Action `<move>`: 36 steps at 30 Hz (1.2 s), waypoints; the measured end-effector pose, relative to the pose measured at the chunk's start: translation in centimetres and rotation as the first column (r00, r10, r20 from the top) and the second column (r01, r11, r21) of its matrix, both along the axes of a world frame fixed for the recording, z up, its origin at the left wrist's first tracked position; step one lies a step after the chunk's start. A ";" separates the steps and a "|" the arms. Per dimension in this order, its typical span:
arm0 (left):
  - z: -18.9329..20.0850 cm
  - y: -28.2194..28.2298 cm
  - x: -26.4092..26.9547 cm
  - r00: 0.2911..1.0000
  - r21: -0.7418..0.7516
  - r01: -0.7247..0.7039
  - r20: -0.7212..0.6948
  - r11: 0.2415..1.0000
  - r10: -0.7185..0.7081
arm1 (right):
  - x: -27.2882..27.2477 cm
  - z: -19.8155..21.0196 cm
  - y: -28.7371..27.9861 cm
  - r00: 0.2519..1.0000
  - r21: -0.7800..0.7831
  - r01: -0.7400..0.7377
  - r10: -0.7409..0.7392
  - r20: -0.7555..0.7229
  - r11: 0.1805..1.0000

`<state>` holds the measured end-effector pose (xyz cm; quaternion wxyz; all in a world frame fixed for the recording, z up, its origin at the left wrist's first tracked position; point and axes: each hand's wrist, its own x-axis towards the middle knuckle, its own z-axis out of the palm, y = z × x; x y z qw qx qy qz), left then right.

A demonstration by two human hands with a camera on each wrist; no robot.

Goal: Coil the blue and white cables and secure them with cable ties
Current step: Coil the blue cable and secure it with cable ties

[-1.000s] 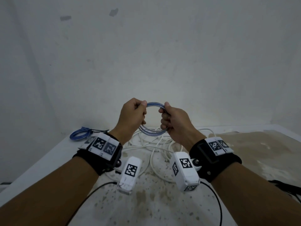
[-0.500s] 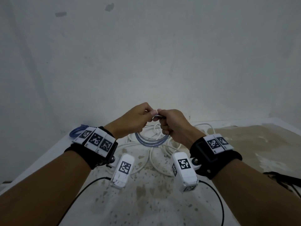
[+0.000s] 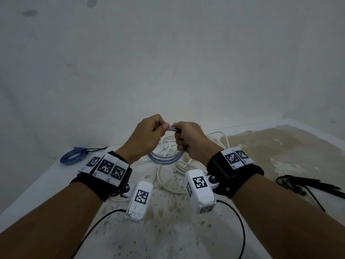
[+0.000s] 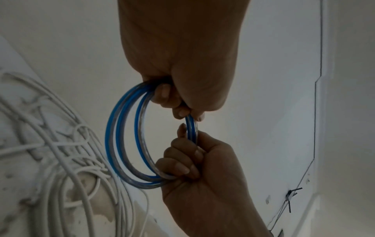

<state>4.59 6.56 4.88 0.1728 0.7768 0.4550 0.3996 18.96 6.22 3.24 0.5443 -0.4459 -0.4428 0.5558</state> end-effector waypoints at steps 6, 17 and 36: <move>-1.6 0.0 4.1 0.999 -0.057 0.033 0.030 0.998 -0.031 | 3.8 -1.5 -1.6 1.000 -0.013 0.027 -0.027 -0.003 1.000; -3.4 -1.7 13.2 0.990 -0.092 0.141 0.005 0.986 -0.141 | 14.2 -4.0 -4.4 0.956 -0.008 0.202 -0.196 0.217 0.979; -3.0 -4.6 14.9 0.986 -0.156 0.154 -0.033 0.976 -0.161 | 24.9 -7.0 -8.4 -0.167 0.117 0.305 -0.068 0.984 0.945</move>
